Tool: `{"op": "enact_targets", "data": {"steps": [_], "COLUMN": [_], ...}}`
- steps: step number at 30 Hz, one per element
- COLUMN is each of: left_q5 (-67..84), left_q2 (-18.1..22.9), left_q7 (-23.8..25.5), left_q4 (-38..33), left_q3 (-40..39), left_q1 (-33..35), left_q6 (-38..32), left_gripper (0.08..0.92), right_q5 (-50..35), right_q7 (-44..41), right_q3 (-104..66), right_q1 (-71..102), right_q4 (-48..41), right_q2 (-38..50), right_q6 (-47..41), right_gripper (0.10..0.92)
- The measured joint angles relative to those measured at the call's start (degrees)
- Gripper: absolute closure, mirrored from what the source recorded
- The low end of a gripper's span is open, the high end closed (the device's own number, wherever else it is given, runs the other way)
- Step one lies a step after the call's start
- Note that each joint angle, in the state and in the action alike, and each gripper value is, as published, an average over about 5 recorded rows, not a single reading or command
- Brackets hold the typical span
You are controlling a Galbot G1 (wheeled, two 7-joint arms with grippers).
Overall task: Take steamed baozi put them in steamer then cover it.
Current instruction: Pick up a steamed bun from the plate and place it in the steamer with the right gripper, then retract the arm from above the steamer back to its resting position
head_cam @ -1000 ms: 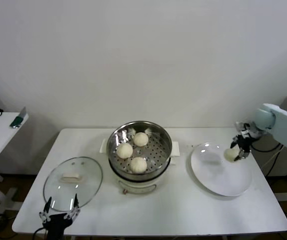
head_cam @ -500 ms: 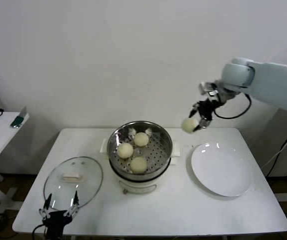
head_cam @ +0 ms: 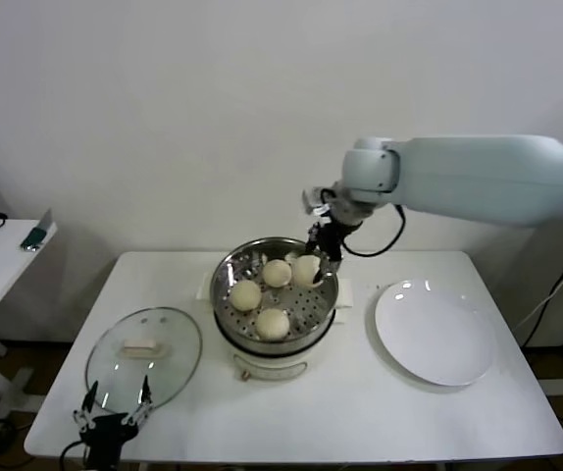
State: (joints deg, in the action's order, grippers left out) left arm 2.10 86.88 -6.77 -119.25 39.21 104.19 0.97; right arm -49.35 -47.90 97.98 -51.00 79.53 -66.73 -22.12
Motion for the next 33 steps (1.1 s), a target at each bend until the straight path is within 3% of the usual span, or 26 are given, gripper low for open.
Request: {"op": "enact_targets", "data": {"steps": [15, 23, 33], "left_q5": [0.3, 0.3, 0.2], "left_q2": [-0.1, -0.1, -0.9], "left_q7": [-0.7, -1.0, -2.1], "left_q4": [0.4, 0.6, -0.4], "left_q3": [0.1, 0.1, 0.0], "left_q1": [-0.3, -0.1, 0.3], "left_q6": [0.1, 0.1, 0.7], "left_gripper": [0.177, 0.177, 0.177], "right_q5": [0.8, 1.5, 0.1], "right_q7": [4.6, 5.3, 1.1], "right_q3": [1.8, 1.7, -1.5], "right_q1": [5.8, 6.8, 3.8], "right_q4": [-3.2, -4.3, -5.4], "right_q2": [-4.9, -5.4, -3.0], "right_q6": [-2.6, -2.5, 0.9], "right_gripper": [0.364, 0.218, 0.202]}}
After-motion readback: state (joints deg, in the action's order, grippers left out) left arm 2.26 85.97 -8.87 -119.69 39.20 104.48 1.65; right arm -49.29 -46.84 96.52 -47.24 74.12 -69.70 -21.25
